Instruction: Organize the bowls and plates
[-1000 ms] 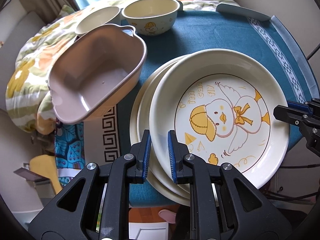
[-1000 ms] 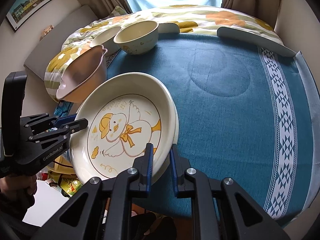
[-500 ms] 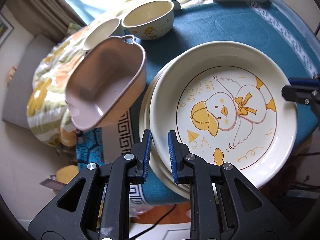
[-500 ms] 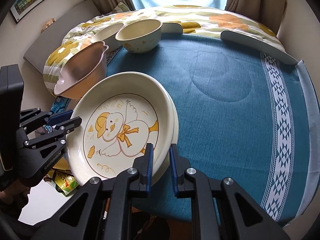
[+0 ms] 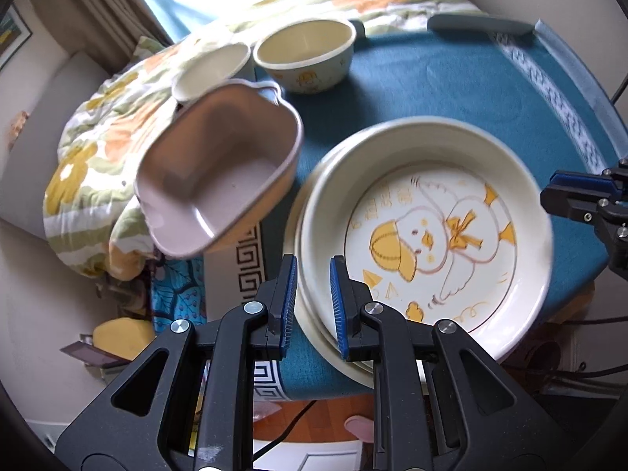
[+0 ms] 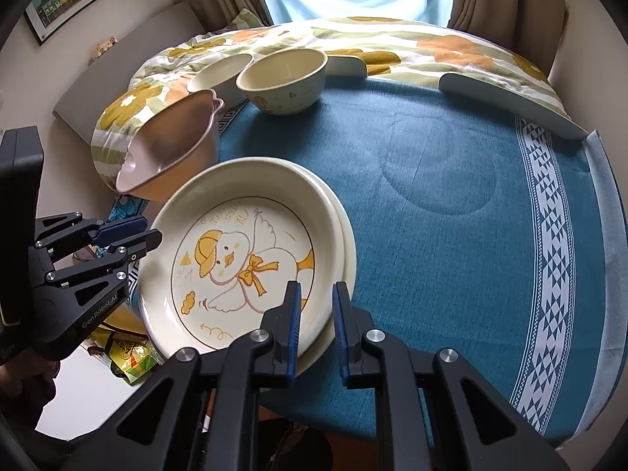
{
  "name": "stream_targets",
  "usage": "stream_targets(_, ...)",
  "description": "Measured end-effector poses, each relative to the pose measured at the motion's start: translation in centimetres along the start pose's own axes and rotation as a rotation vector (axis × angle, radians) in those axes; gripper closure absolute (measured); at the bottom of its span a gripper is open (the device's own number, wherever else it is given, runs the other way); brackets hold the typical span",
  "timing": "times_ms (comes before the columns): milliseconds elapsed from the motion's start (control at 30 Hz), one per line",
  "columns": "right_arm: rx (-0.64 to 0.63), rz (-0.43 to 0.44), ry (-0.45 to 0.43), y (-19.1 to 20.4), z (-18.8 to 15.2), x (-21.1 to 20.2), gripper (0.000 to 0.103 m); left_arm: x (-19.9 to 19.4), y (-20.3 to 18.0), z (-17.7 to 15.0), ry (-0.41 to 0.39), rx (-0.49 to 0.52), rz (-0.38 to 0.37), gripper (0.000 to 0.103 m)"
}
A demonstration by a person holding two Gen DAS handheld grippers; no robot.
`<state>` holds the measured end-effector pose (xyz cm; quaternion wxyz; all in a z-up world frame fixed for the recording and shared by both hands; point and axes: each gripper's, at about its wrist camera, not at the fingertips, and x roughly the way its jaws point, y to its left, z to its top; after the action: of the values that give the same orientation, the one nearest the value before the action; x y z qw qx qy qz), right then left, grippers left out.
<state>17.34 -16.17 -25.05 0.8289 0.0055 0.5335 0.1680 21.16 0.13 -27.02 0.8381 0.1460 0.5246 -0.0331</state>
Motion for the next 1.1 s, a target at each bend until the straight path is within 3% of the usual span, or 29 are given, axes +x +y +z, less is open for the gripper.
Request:
stream_targets(100, 0.009, 0.015, -0.037, -0.3, 0.9, -1.4, 0.088, -2.2, 0.8, 1.0, -0.050, -0.037, -0.024, 0.088)
stream_targets(167, 0.016, 0.021, -0.069, -0.5, 1.4, -2.3, 0.079, -3.3, 1.6, 1.6, -0.061, -0.074, -0.053, 0.088)
stream_targets(200, 0.017, 0.023, -0.098, -0.6, 1.6, -2.9, 0.055, -3.7, 2.1, 1.9, -0.059, -0.093, -0.058, 0.088)
stream_targets(233, 0.016, 0.028, -0.126, -0.6, 1.8, -3.5, 0.021, -4.0, 2.4, 2.1, -0.060, -0.107, -0.058, 0.088)
stream_targets(300, 0.011, 0.050, -0.181, -0.9, 2.3, -4.6, 0.002, -4.6, 3.0, 2.3, -0.072, -0.127, -0.058, 0.088)
stream_targets(467, -0.015, 0.059, -0.231, -1.2, 3.3, -6.0, 0.002, -5.2, 4.5, 2.2, -0.069, -0.184, -0.056, 0.086)
stream_targets(533, -0.012, 0.074, -0.240, -1.3, 3.6, -6.2, 0.002, -5.3, 4.6, 2.2, -0.070, -0.198, -0.053, 0.078)
stream_targets(567, -0.009, 0.083, -0.241, -1.4, 3.7, -6.1, 0.002, -5.4, 4.8, 2.2, -0.072, -0.203, -0.052, 0.054)
stream_targets(600, -0.008, 0.090, -0.241, -1.7, 3.8, -6.0, 0.002, -5.5, 4.9, 2.2, -0.077, -0.209, -0.054, 0.013)
stream_targets(633, -0.008, 0.096, -0.240, -1.8, 3.8, -5.9, 0.002, -5.7, 5.0, 2.1, -0.089, -0.218, -0.048, 0.000)
stream_targets(900, -0.060, 0.126, -0.234, -1.2, 5.5, -4.5, 0.002, -6.0, 6.8, 1.1, -0.103, -0.260, 0.027, 0.000)
stream_targets(1000, -0.114, 0.122, -0.187, -0.1, 7.2, -3.8, 0.002, -6.0, 9.2, 0.6, -0.122, -0.326, -0.025, 0.000)
stream_targets(1100, -0.156, 0.132, -0.171, 1.3, 9.1, -3.3, 0.002, -5.5, 11.9, 0.6, -0.129, -0.396, -0.028, 0.000)
